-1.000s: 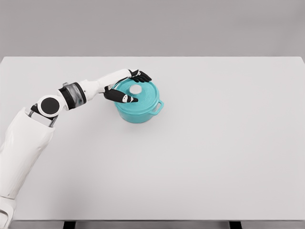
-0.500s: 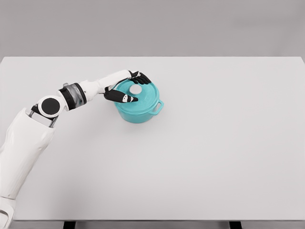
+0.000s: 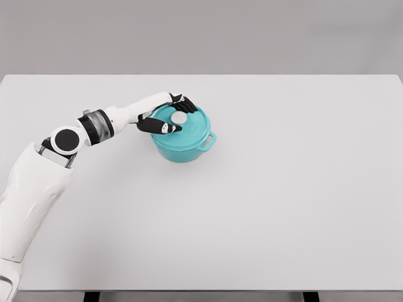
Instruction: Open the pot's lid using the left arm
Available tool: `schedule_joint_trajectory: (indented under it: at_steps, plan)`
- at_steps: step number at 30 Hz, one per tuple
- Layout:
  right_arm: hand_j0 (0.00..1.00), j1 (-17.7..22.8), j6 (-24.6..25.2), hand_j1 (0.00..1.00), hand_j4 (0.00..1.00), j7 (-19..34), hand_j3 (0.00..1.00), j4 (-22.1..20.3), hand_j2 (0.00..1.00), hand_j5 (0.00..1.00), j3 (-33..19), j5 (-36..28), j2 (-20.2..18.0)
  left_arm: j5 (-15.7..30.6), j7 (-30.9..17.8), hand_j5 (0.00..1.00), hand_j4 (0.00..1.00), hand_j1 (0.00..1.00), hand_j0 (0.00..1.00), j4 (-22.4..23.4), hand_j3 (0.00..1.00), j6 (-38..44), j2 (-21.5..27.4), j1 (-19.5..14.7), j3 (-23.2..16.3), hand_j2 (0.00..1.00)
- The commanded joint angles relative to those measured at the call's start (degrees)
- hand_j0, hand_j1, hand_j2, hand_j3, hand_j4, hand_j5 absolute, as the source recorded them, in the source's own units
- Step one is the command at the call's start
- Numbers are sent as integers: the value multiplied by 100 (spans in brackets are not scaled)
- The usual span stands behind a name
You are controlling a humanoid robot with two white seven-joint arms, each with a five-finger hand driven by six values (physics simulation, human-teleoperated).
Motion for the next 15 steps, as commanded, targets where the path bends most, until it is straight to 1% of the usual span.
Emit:
schedule_joint_trajectory:
  at_steps: [1, 2, 3, 5, 15]
  plan:
    - [100, 0, -1, 100, 100, 0, 100, 1, 100, 100, 0, -3, 0, -2, -2, 61, 61, 61, 61, 7, 61, 2, 5, 0, 9, 61]
    - [100, 0, -1, 100, 100, 0, 100, 1, 100, 100, 0, -3, 0, -2, -2, 61, 61, 61, 61, 7, 61, 2, 5, 0, 9, 61]
    - [100, 0, -1, 100, 100, 0, 100, 1, 100, 100, 0, -3, 0, -2, -2, 58, 58, 58, 58, 7, 58, 11, -4, 0, 44, 58]
    - [100, 0, -1, 100, 100, 0, 100, 1, 100, 100, 0, -3, 0, -2, -2, 55, 55, 55, 55, -2, 55, 11, 5, 0, 53, 55]
    - [100, 0, -1, 100, 100, 0, 100, 1, 100, 100, 0, -3, 0, 33, -2, 55, 55, 55, 55, -81, 55, 20, 13, 9, 141, 55]
